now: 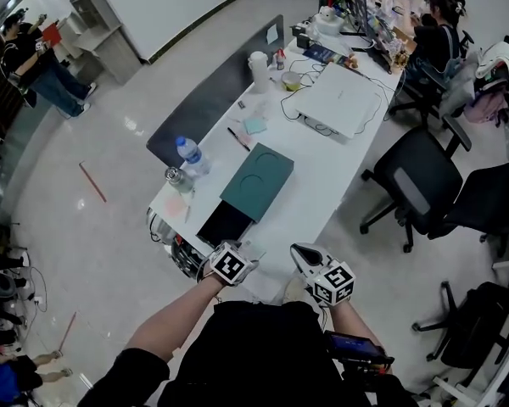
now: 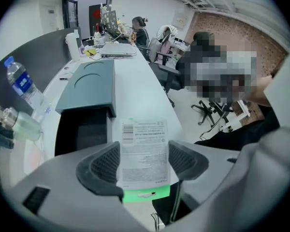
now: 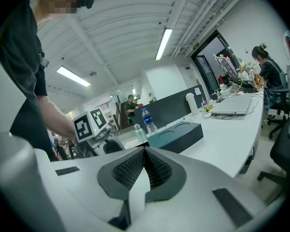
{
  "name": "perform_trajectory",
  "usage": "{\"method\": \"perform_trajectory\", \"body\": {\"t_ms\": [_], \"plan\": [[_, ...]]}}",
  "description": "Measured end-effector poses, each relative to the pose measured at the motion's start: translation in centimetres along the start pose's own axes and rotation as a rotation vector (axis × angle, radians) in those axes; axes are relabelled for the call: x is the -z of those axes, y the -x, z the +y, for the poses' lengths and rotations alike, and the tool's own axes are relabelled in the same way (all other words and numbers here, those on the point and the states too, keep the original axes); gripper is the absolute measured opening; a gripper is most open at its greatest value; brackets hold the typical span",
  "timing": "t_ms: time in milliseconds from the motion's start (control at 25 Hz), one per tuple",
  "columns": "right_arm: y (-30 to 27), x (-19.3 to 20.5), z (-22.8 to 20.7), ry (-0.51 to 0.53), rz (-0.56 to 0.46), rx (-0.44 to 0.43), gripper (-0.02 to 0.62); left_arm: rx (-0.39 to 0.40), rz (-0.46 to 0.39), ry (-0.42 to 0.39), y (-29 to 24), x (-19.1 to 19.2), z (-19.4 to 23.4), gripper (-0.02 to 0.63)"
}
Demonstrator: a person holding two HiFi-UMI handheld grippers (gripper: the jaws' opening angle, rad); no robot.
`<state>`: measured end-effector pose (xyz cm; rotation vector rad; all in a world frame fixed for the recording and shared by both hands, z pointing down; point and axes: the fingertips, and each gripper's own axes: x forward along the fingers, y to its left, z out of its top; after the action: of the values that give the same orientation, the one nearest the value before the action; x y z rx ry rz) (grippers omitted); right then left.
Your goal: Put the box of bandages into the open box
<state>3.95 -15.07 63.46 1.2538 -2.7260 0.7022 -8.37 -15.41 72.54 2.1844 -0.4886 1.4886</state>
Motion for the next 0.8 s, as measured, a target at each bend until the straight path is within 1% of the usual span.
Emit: {"method": "perform_trajectory", "body": {"t_ms": [80, 200, 360, 440, 800], "plan": [[-0.2, 0.0, 0.0, 0.001, 0.004, -0.004, 0.027, 0.014, -0.032, 0.007, 0.7, -0.6, 0.0, 0.316], [0.0, -0.3, -0.1, 0.002, 0.004, 0.004, 0.028, 0.008, -0.06, 0.007, 1.7, -1.7, 0.5, 0.316], [-1.3, -0.4, 0.5, 0.01, 0.005, -0.017, 0.028, 0.009, -0.091, 0.054, 3.3, -1.8, 2.0, 0.316], [-1.7, -0.2, 0.4, 0.012, 0.005, -0.017, 0.028, 0.002, -0.105, 0.063, 3.6, -1.9, 3.0, 0.316], [-2.7, -0.5, 0.5, 0.009, 0.004, -0.008, 0.027, -0.043, -0.105, 0.103, 4.5, -1.6, 8.3, 0.316]]}}
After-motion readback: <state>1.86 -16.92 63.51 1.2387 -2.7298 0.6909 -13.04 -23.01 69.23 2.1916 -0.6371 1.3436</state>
